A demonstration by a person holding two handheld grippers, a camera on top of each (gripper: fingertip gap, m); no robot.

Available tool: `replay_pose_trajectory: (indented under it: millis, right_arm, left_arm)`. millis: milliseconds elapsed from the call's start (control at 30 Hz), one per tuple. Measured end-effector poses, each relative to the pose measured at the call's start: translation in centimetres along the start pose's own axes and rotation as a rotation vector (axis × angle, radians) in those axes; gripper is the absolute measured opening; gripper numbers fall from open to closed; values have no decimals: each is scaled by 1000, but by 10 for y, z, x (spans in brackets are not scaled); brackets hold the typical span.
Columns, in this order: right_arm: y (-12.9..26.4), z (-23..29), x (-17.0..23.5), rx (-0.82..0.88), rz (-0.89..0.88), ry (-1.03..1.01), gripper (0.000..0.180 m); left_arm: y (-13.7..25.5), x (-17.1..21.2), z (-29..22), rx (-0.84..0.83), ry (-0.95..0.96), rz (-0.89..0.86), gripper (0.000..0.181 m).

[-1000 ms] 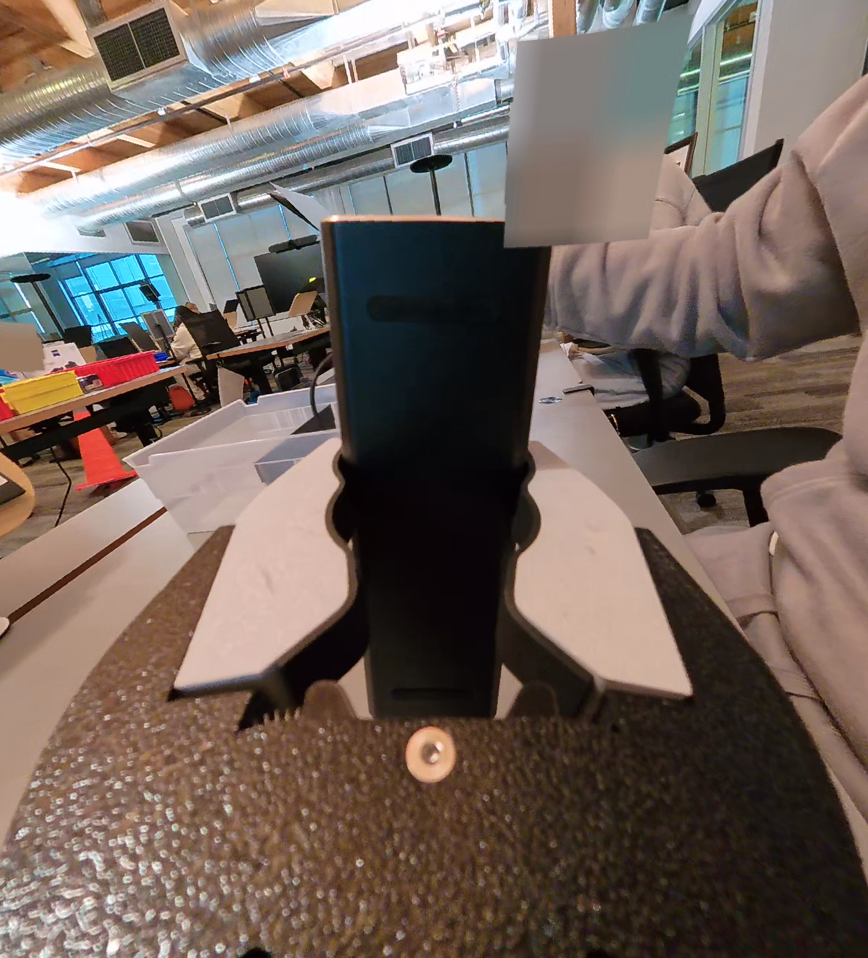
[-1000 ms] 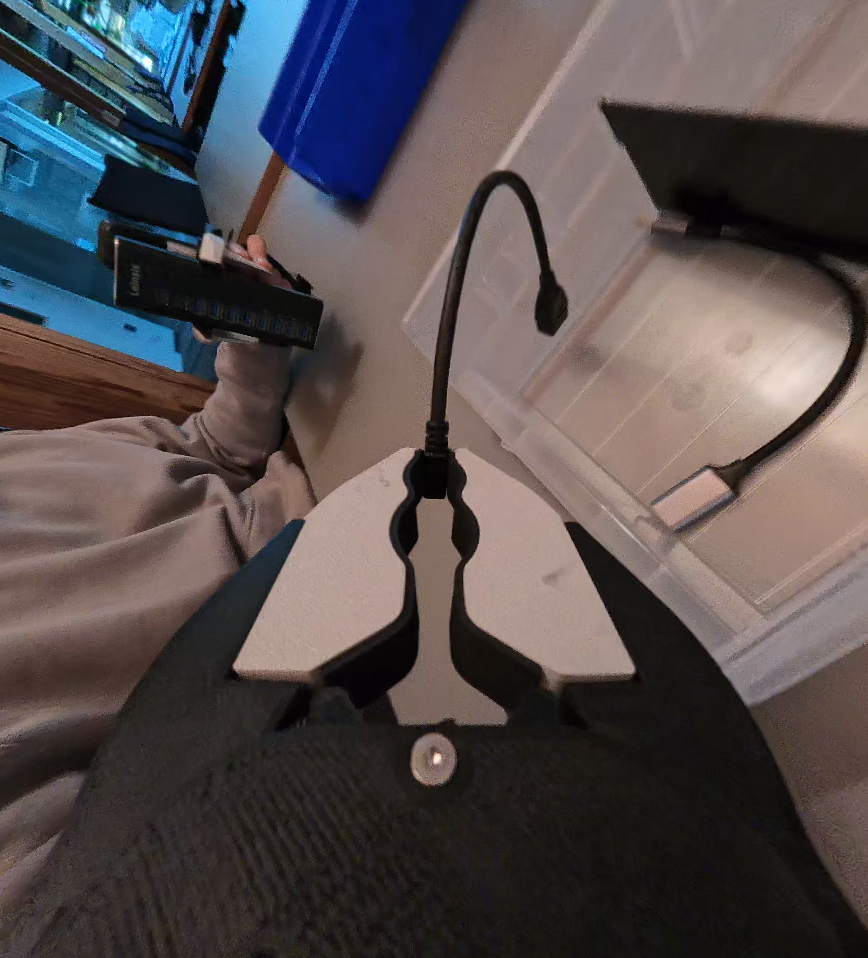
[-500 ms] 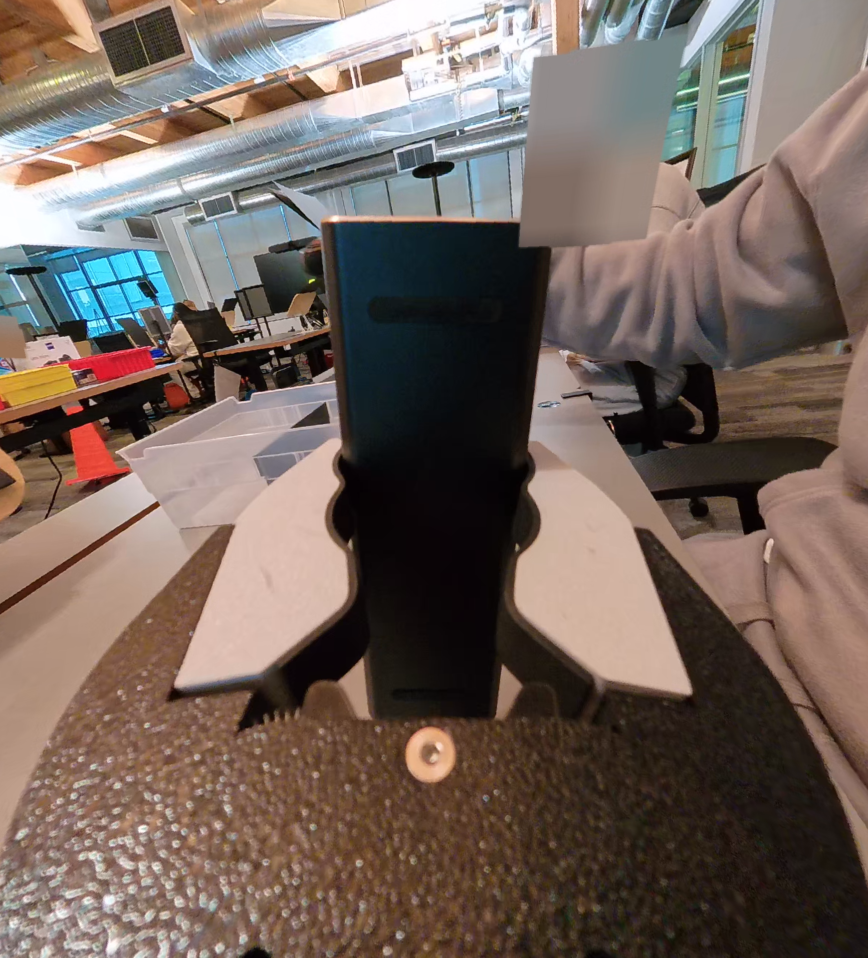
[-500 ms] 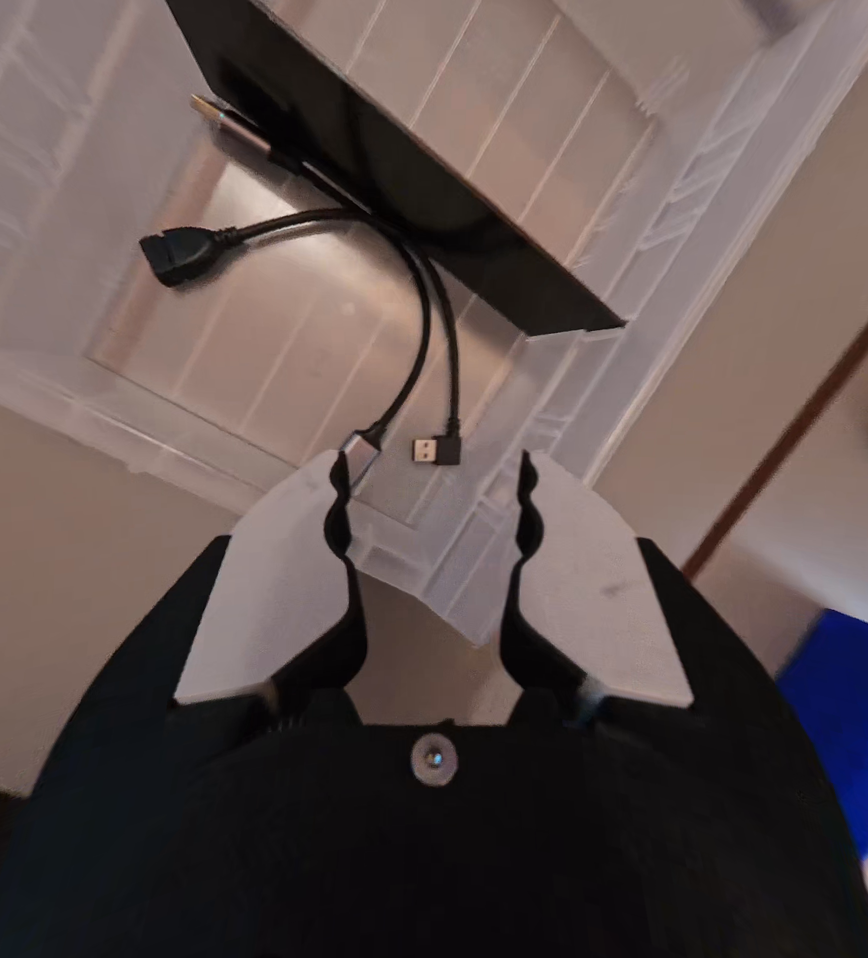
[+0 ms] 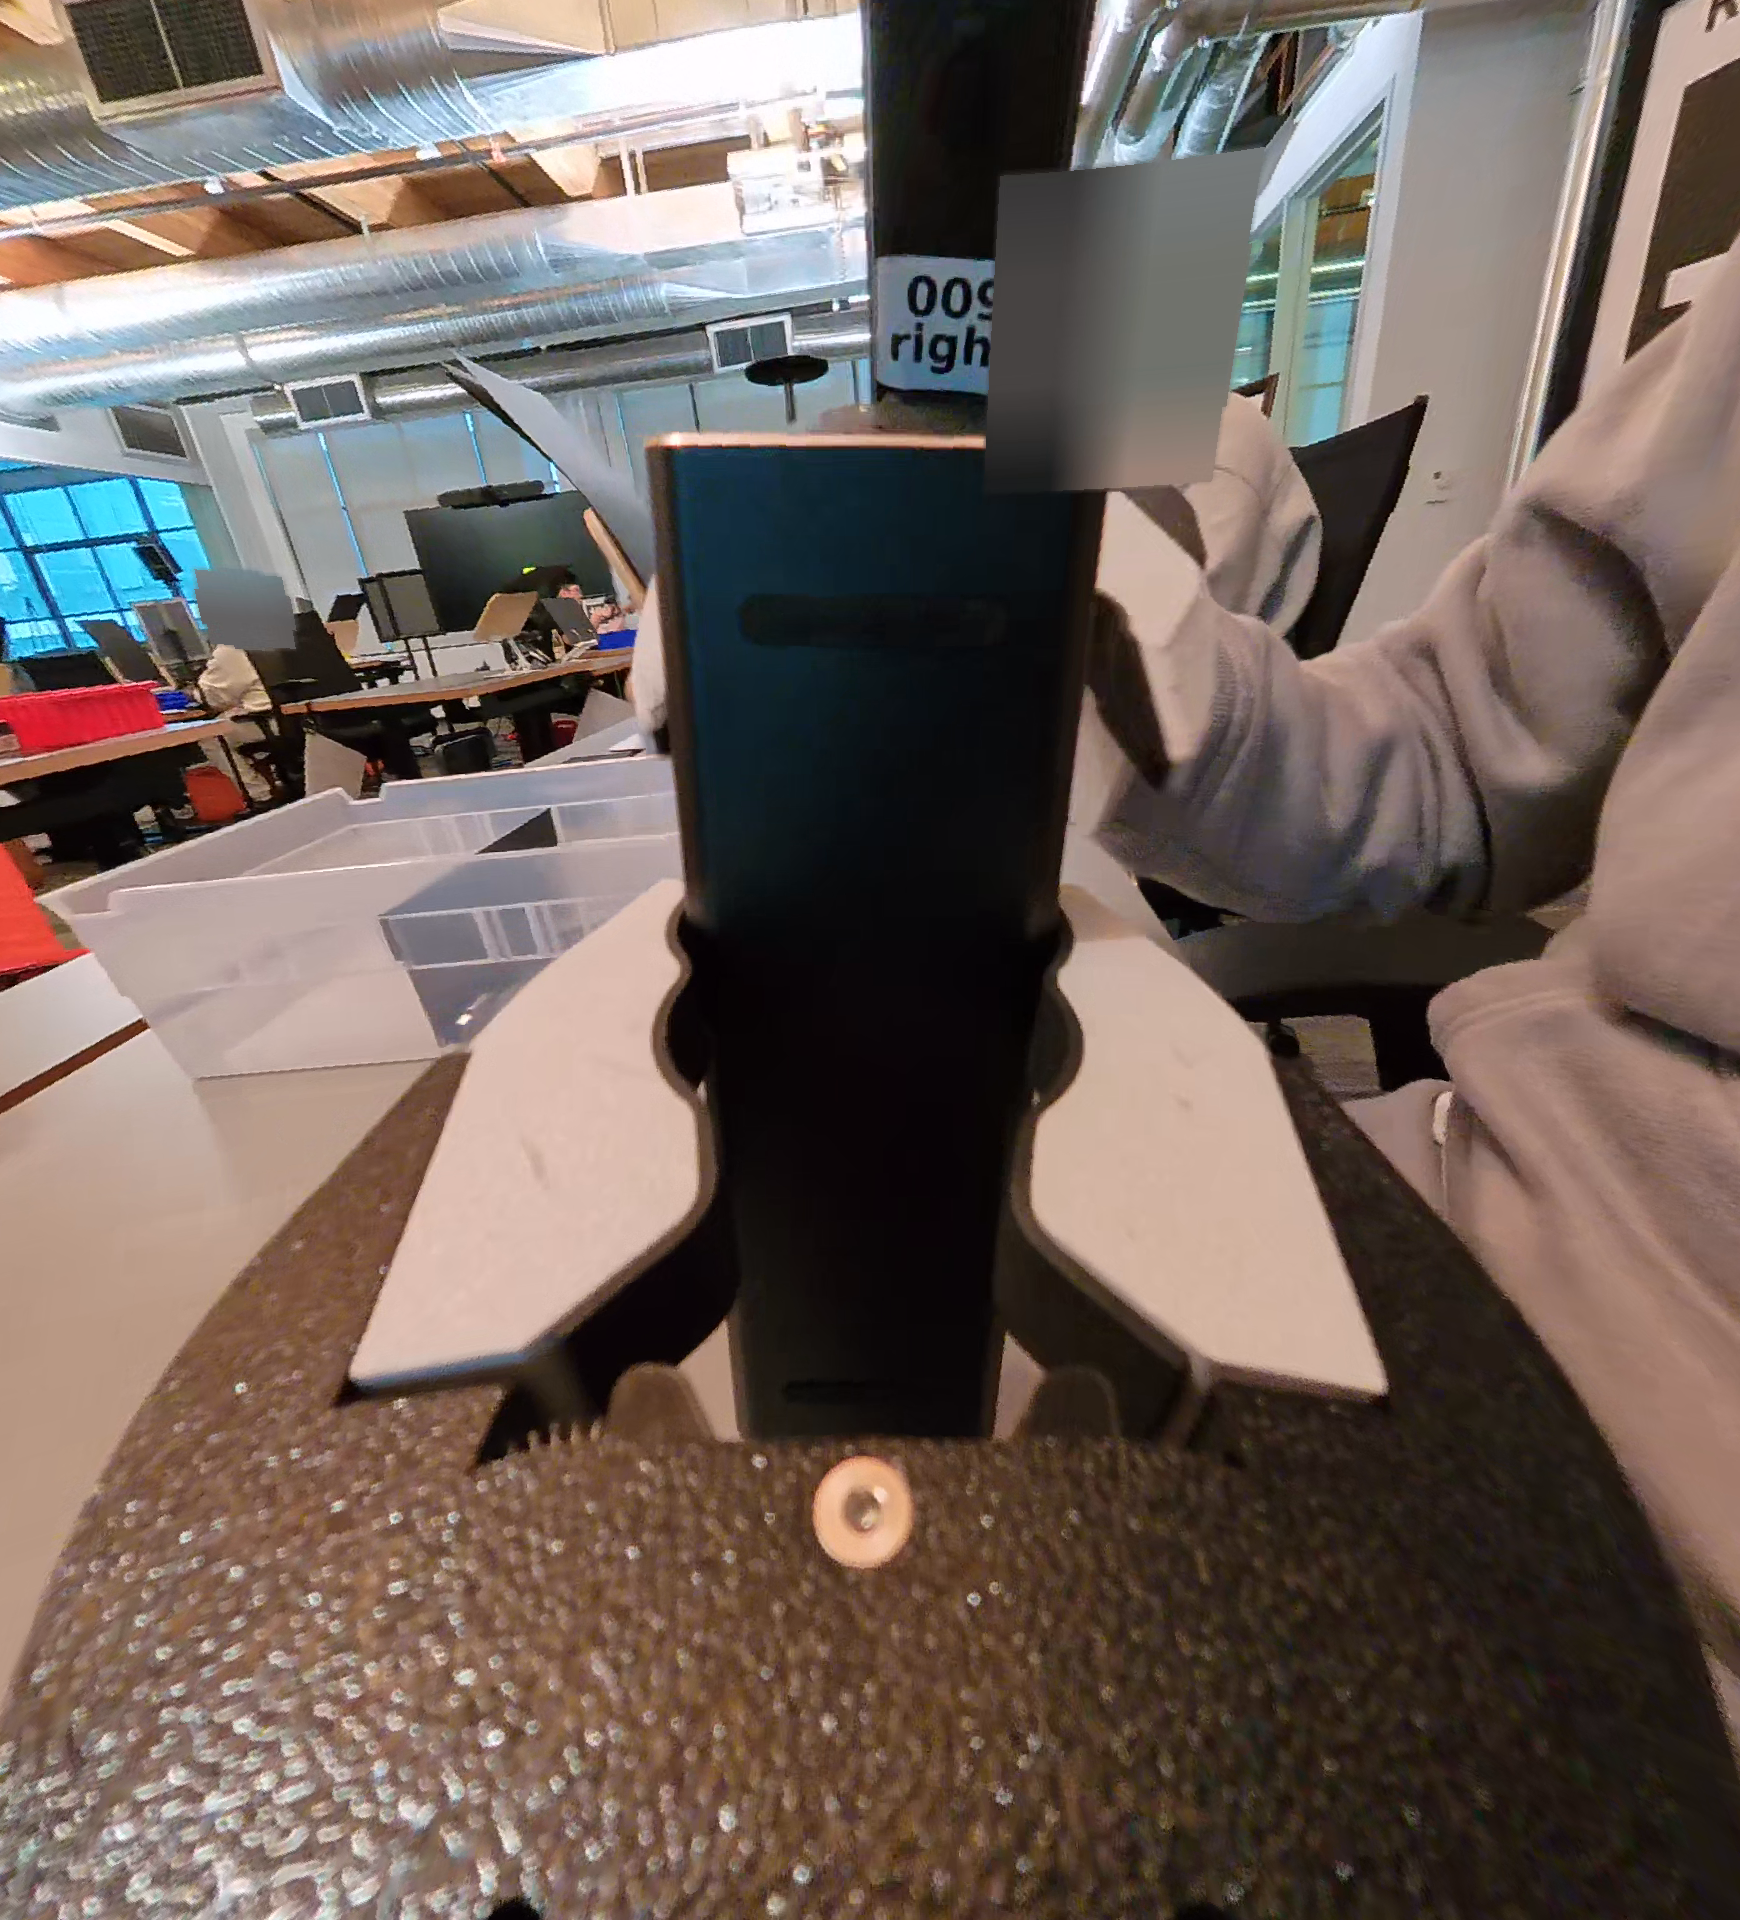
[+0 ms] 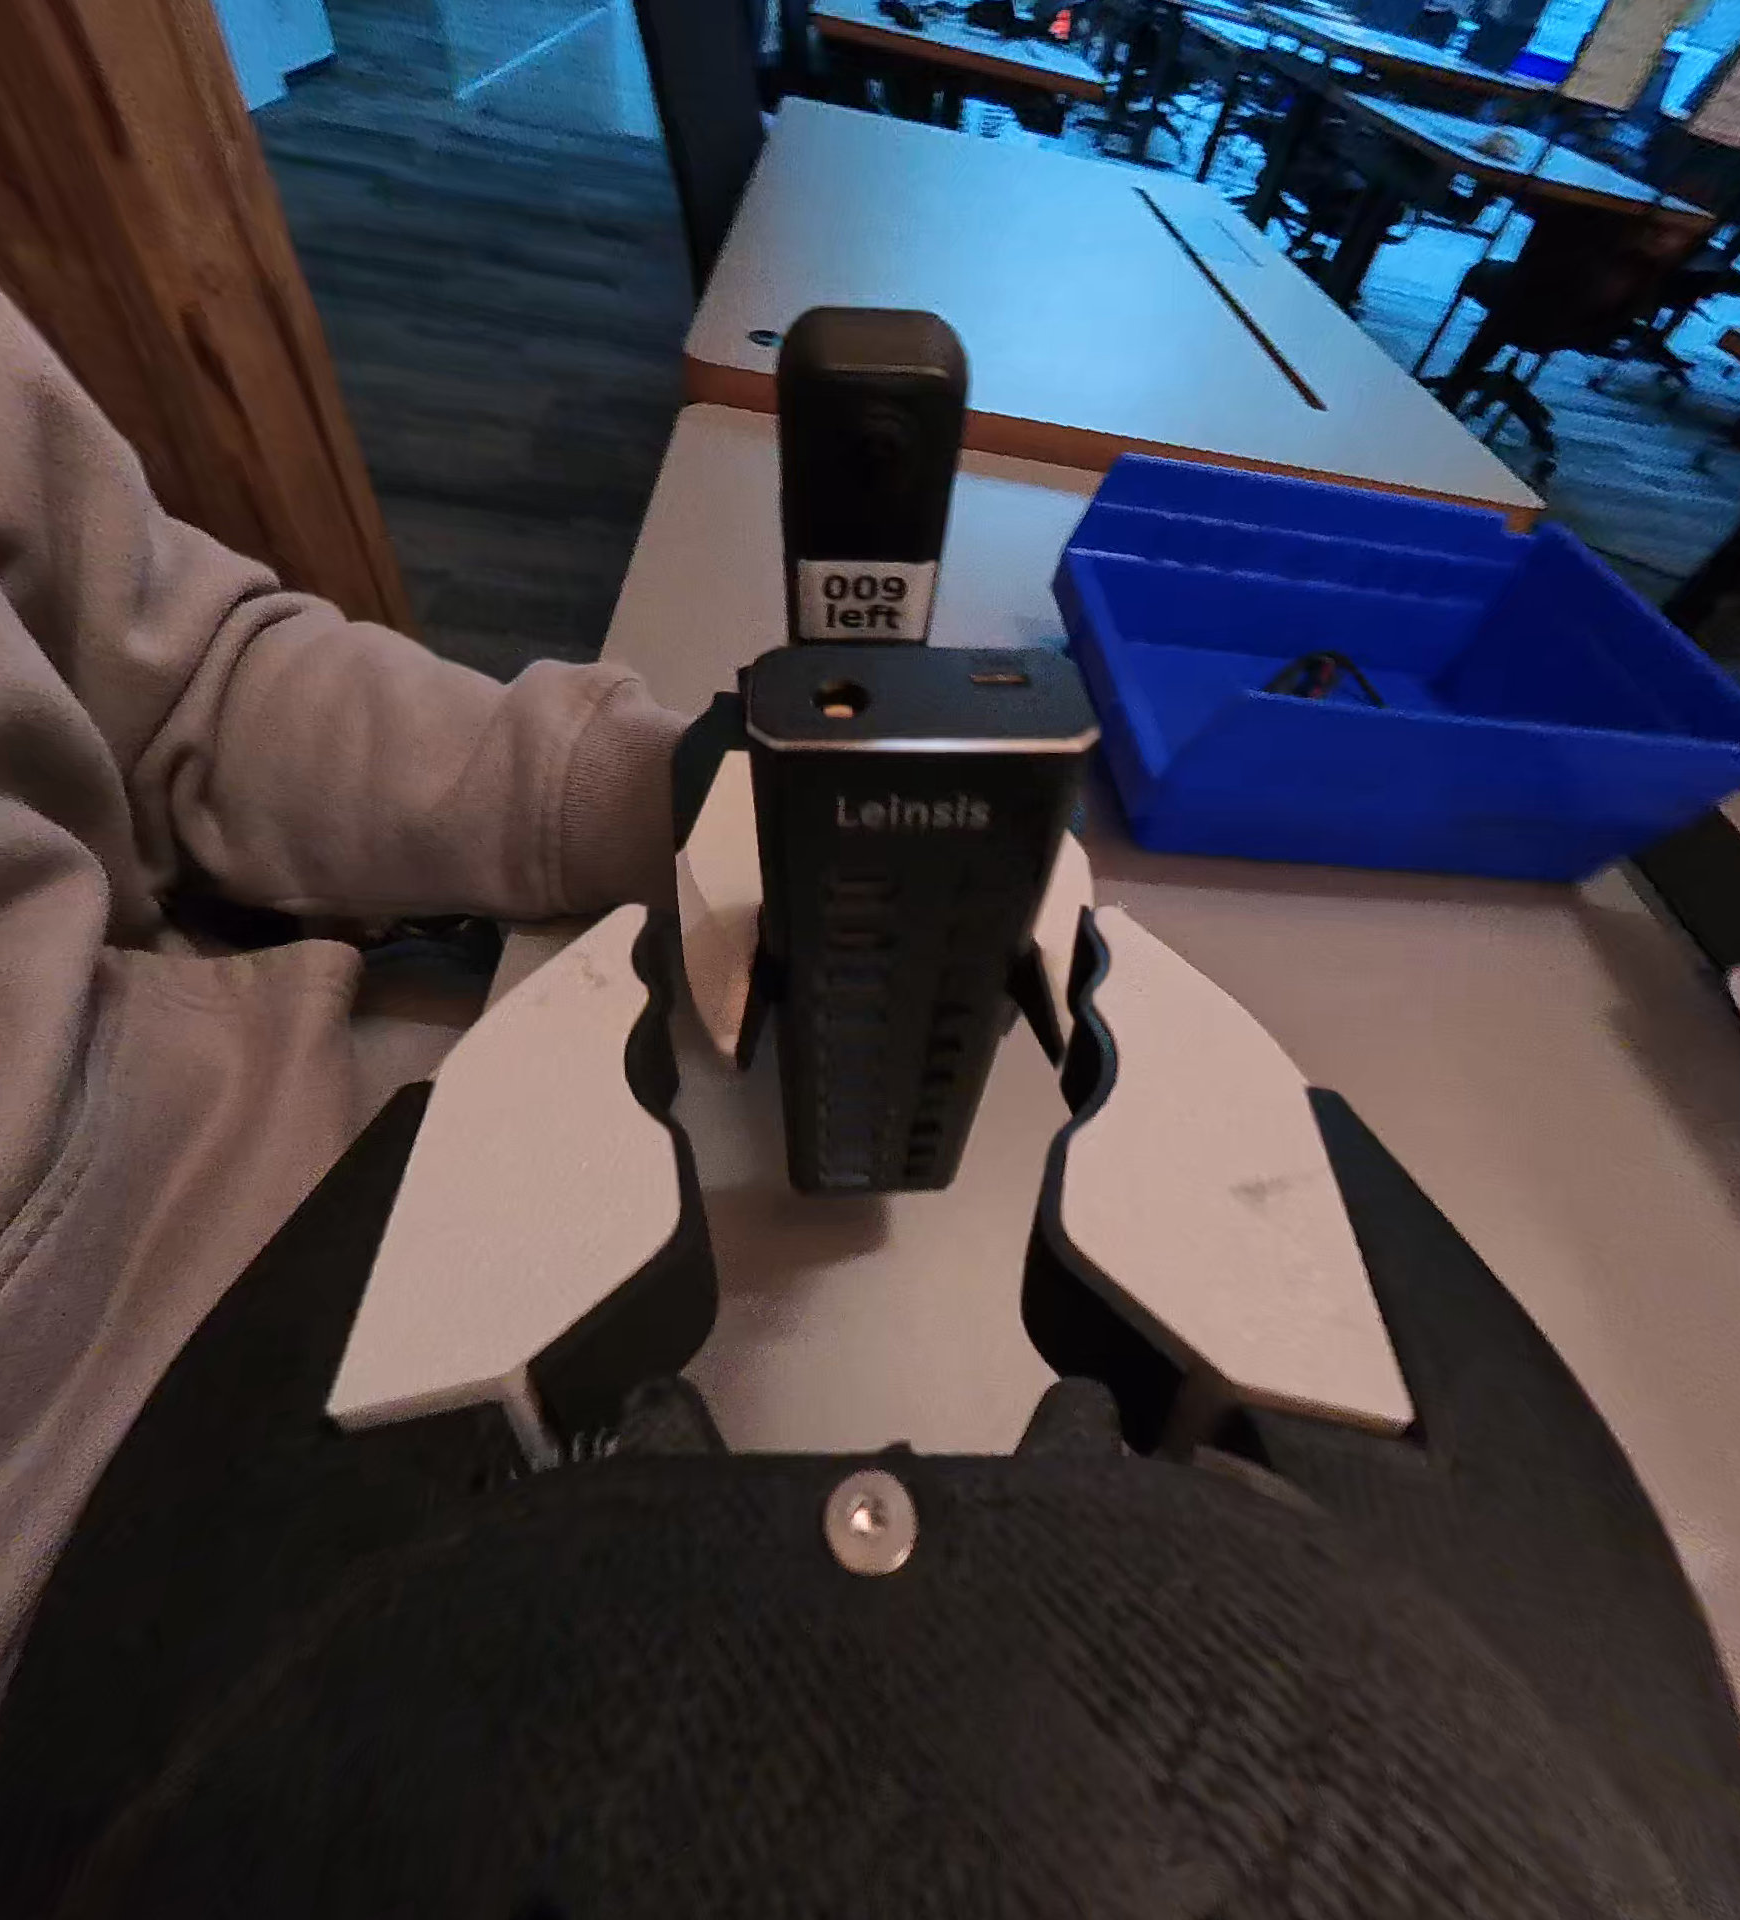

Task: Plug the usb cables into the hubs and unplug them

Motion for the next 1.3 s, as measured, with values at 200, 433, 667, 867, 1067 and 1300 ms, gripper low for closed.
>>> replay_pose_trajectory:
  millis: [200, 433, 667, 867, 1067, 1300]
  right_arm:
    - [-17, 1, -6, -17, -17, 36, 59]
    - [-20, -4, 0, 54, 17, 12, 60]
    - [75, -65, -34, 380, 73, 149, 59]
    - [193, -158, -35, 638, 412, 242, 59]
    - [244, -241, 60, 554, 797, 162, 59]
    - [230, -278, 138, 360, 1076, 118, 59]
  left_arm:
    - [-2, -3, -8, 49, -21, -32, 61]
    - [-5, 3, -4, -1, -28, 21, 61]
    - [0, 5, 19, -235, -40, 49, 83]
    - [11, -2, 27, -267, 2, -27, 76]
    - [12, 3, 30, -278, 14, -19, 70]
    - [12, 5, 31, -254, 46, -24, 66]
Point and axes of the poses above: each gripper's, where its closed fingertips meet, y back along the fingers, x out of its underside, z = x × y across the jaws, the point moved 4 cm from there along y, back along the fingers, and after that the axes turned 2 degrees about -x, right-handed, at the moved point
